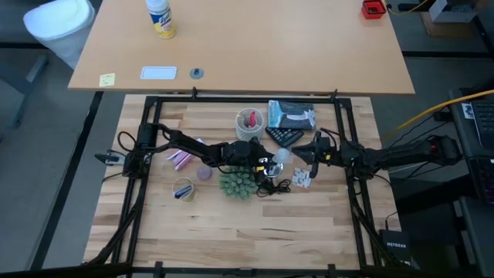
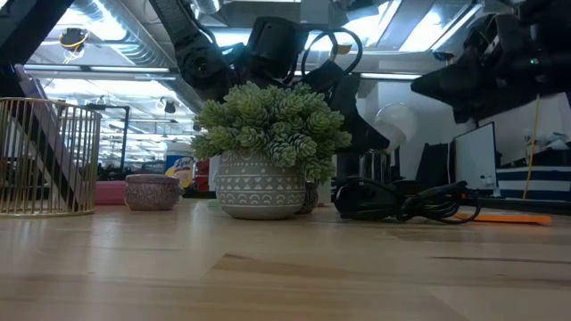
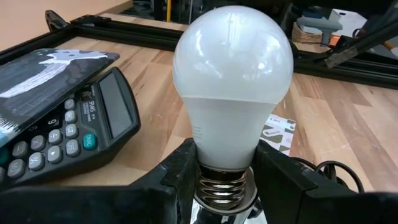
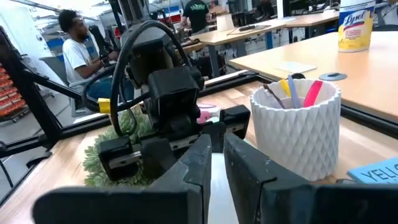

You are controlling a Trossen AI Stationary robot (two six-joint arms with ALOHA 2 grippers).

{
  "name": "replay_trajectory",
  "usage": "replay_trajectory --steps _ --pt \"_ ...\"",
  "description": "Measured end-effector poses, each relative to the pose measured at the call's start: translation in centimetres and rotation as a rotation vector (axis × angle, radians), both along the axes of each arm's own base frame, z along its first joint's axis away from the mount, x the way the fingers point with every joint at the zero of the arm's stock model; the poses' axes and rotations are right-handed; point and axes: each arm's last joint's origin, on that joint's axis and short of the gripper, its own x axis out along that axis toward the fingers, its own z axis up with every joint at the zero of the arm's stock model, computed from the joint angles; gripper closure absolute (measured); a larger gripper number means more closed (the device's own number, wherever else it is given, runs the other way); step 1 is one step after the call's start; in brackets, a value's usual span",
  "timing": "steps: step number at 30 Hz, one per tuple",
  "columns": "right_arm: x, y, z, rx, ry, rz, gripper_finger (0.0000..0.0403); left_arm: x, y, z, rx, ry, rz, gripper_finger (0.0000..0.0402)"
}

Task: Screw lightbulb
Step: Insert the lightbulb into the silver desk lamp

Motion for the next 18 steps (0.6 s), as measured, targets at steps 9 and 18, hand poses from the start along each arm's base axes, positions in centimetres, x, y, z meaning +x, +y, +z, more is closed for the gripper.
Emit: replay_trajectory --steps 9,18 --pt "-0.8 -0.3 -1.3 0.026 0.152 -0.128 0.0352 0.0 0.0 0.0 0.000 0.000 0.000 0.0276" --pt "-0.6 -0.4 -2.6 0.089 0.246 -0.145 0.0352 0.0 0.0 0.0 0.000 0.001 0.000 0.0276"
